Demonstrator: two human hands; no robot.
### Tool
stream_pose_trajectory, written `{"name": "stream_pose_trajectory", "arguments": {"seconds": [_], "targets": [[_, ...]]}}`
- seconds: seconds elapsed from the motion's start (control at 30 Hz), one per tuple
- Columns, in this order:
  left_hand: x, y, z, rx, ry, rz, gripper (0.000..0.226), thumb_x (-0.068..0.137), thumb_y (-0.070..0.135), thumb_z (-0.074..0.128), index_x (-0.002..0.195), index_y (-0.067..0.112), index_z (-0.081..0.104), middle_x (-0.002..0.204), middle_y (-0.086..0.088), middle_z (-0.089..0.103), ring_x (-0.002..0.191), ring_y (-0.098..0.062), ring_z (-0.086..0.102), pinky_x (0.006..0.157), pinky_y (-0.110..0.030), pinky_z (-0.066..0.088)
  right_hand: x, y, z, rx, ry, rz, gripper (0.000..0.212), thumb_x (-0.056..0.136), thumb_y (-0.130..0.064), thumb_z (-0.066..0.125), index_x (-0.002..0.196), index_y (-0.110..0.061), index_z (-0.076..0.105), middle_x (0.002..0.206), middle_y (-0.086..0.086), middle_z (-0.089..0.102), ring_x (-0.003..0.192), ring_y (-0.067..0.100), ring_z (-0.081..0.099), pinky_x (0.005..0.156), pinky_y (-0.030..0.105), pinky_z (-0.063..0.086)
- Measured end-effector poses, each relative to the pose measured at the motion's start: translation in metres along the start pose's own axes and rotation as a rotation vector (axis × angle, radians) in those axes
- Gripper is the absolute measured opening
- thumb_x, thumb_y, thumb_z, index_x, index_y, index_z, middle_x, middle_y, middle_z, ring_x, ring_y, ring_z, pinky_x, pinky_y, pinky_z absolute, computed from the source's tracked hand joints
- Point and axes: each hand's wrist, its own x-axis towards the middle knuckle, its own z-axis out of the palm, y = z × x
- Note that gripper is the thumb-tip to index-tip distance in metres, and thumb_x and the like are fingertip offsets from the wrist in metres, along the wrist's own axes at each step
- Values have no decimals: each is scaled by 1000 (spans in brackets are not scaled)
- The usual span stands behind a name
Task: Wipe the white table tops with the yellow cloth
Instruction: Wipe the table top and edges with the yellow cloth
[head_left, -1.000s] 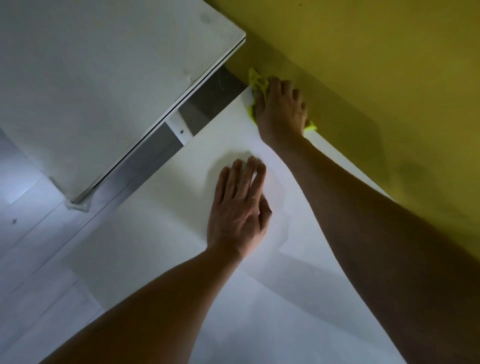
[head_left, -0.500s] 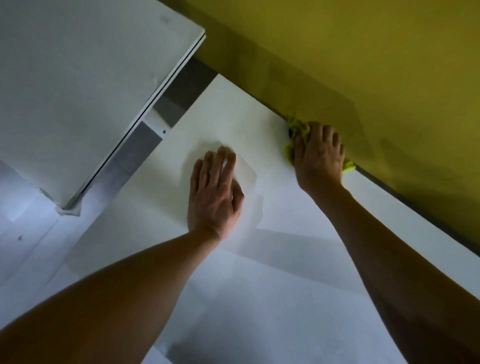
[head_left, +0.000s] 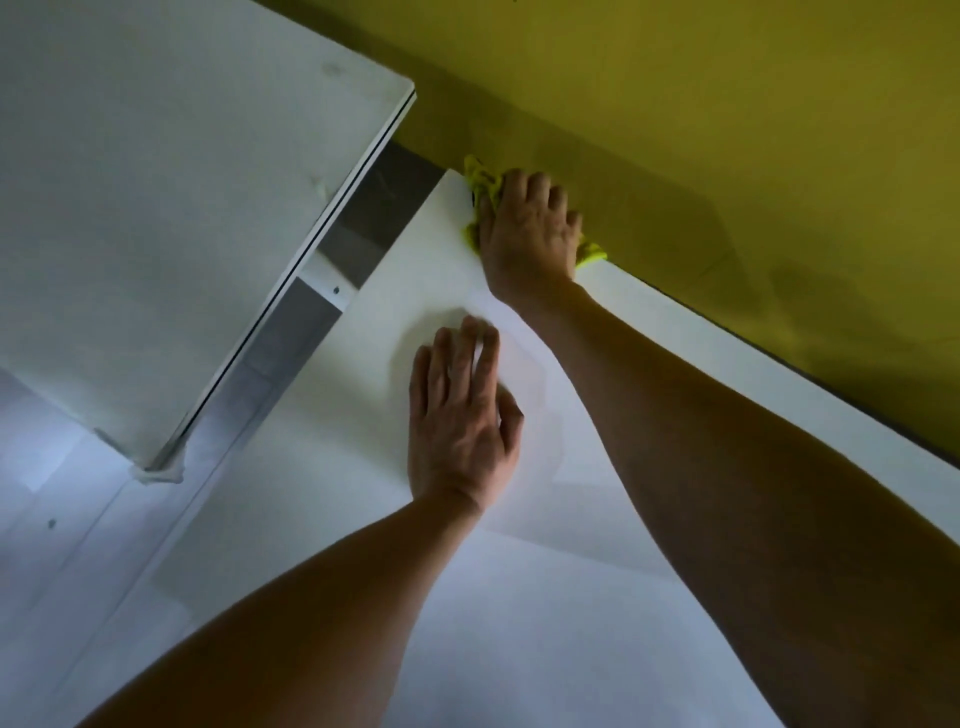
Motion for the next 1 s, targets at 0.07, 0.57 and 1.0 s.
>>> {"name": "stream_pose_trajectory", "arguments": {"seconds": [0.07, 0.57, 1.0], "targets": [[-1, 0, 0, -5, -3, 1, 66, 103, 32, 41, 165, 12, 28, 170, -14, 30, 157, -35, 29, 132, -46, 11, -8, 12, -3, 16, -7, -10, 43, 104, -44, 34, 132, -13, 45, 127, 11, 50, 116, 31, 48, 97, 45, 39], [0, 0, 1, -37, 2, 1, 66, 103, 34, 40, 164, 12, 30, 170, -15, 28, 157, -39, 24, 130, -52, 15, -112, 146, -42, -48, 111, 291, 45, 103, -43, 35, 129, -9, 50, 128, 18, 53, 114, 38, 50, 92, 47, 37], [-2, -1, -1, -27, 41, 31, 65, 101, 34, 37, 162, 11, 34, 168, -17, 33, 154, -41, 29, 129, -53, 17, -89, 114, -29, -2, 73, 186, 48, 100, -49, 32, 131, -16, 49, 127, 10, 53, 115, 30, 50, 94, 42, 36]]}}
